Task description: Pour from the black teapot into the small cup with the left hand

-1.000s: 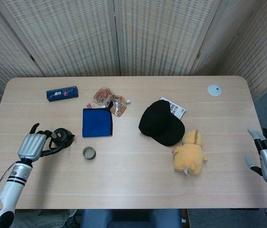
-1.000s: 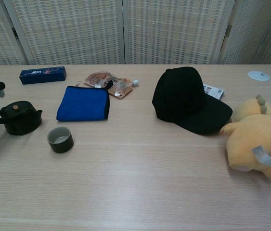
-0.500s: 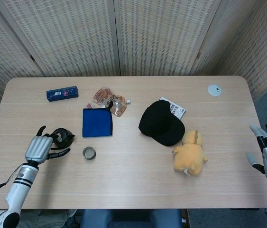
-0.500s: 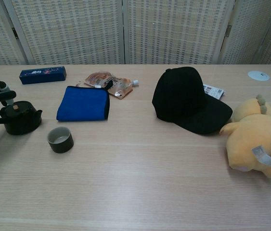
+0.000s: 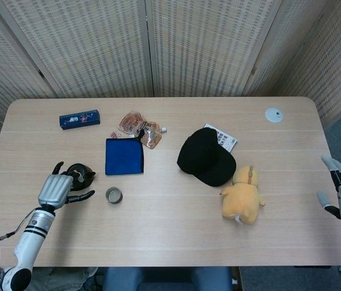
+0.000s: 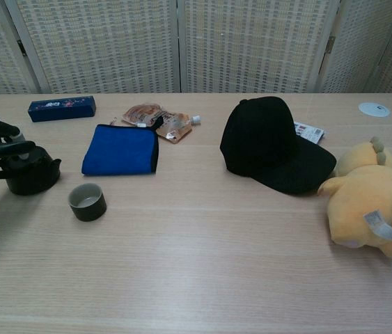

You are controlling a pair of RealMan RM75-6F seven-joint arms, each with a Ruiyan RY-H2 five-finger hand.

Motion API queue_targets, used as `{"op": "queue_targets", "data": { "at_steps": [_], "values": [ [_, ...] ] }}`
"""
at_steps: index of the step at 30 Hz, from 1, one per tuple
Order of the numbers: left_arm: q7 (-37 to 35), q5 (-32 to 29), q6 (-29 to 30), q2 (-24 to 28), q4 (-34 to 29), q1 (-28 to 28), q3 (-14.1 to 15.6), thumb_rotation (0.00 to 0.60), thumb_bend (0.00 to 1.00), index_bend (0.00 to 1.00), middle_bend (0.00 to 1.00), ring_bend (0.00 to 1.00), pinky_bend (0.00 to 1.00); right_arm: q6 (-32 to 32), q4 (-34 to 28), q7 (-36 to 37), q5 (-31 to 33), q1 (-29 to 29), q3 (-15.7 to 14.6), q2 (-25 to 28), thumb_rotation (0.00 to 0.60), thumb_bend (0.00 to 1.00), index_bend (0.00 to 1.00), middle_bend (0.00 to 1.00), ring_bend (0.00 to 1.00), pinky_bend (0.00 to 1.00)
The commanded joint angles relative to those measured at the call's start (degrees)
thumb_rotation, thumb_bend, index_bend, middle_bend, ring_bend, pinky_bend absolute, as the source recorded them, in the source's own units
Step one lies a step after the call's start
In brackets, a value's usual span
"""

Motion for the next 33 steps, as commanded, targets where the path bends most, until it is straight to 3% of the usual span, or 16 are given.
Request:
{"op": "queue_targets", "data": {
  "at_steps": [1, 33],
  "values": [
    [0.9, -0.9, -0.2, 0.0, 0.2, 0.0, 0.1, 0.000, 0.06, 0.39, 0.38, 0.37, 0.00, 0.0, 0.1, 0.1, 0.1, 0.0, 0.0, 0.0, 0.600, 0.27, 0.14, 0.21, 0.08, 0.07],
    [1.4, -3.4, -2.2, -0.5, 1.0, 0.0, 0.9, 0.000, 0.06, 0.43, 0.42, 0.40, 0.00, -0.2, 0.2, 0.0, 0.4, -0.1, -0.4, -0.5, 0.600, 0.27, 0.14, 0.21, 0.08, 0.07]
  ]
}}
